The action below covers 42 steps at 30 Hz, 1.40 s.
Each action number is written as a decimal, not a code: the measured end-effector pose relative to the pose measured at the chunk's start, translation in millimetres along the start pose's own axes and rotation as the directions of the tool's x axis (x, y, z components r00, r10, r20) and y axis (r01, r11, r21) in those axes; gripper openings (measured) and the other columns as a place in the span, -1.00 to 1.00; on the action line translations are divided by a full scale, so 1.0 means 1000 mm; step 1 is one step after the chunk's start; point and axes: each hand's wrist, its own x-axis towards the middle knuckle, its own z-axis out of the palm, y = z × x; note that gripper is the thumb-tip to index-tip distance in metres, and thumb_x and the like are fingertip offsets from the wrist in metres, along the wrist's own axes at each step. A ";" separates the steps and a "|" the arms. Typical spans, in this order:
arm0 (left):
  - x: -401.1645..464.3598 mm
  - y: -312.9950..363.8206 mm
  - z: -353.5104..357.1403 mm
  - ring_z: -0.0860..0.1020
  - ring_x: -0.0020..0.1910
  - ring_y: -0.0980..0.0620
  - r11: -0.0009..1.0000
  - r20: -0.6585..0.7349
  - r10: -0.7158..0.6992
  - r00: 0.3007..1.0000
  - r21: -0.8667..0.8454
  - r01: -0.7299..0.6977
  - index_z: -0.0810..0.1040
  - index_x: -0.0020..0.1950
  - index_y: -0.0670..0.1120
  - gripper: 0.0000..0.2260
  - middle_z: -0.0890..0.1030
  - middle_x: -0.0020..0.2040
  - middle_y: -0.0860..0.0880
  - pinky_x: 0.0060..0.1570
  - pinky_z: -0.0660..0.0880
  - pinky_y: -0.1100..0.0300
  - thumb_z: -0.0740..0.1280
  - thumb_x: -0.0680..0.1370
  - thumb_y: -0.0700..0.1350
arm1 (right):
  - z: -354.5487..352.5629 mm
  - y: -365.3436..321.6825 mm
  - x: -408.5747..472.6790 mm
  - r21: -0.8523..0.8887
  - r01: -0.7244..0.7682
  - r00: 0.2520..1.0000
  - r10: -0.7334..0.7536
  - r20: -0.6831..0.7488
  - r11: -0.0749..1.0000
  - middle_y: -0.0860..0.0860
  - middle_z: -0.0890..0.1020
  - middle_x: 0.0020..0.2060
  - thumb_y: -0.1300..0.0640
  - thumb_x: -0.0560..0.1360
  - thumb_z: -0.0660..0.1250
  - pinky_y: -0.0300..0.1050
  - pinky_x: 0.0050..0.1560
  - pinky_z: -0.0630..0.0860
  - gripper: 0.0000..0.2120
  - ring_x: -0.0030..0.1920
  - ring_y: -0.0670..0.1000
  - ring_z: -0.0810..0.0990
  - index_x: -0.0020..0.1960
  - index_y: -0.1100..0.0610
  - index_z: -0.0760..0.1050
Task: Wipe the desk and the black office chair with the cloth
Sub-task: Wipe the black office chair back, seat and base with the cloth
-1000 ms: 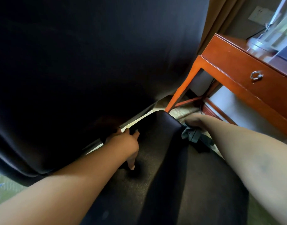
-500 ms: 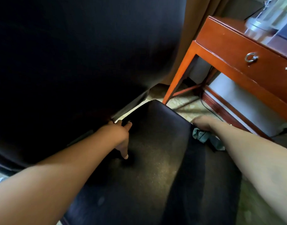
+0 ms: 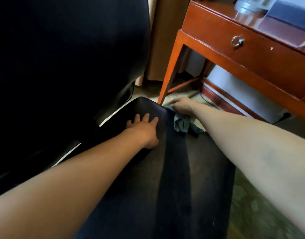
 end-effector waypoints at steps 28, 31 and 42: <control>0.043 -0.012 0.022 -0.10 0.60 -0.21 0.999 -0.002 -0.040 0.999 0.014 0.040 -0.08 0.63 0.12 -0.27 -0.12 0.65 0.02 0.56 -0.01 -0.12 0.17 0.57 0.30 | -0.002 0.197 -0.101 0.277 -0.357 0.894 0.413 -0.177 0.892 0.09 0.52 0.32 0.22 0.52 0.06 -0.09 -0.20 0.42 -0.56 -0.13 0.06 0.53 0.24 -0.12 0.52; 0.039 -0.015 0.020 -0.10 0.61 -0.19 0.998 -0.001 -0.066 0.998 -0.010 0.066 -0.07 0.63 0.13 -0.27 -0.10 0.65 0.04 0.55 -0.01 -0.14 0.17 0.57 0.30 | 0.006 0.168 -0.085 0.057 -0.315 0.901 0.318 -0.295 0.947 0.07 0.45 0.39 0.15 0.48 0.13 0.12 0.33 0.37 -0.55 0.35 0.20 0.42 0.25 -0.22 0.51; 0.014 -0.036 0.007 0.37 0.44 -0.19 0.972 -0.063 -0.002 0.998 -0.235 -0.013 0.33 0.50 -0.06 -0.39 0.38 0.48 -0.14 0.41 0.34 -0.01 0.27 0.47 0.09 | 0.079 -0.017 -0.061 -0.354 0.309 0.929 -0.359 -0.086 0.883 0.00 0.41 0.38 0.03 0.55 0.25 0.13 0.32 0.32 -0.53 0.39 0.15 0.35 0.44 -0.19 0.40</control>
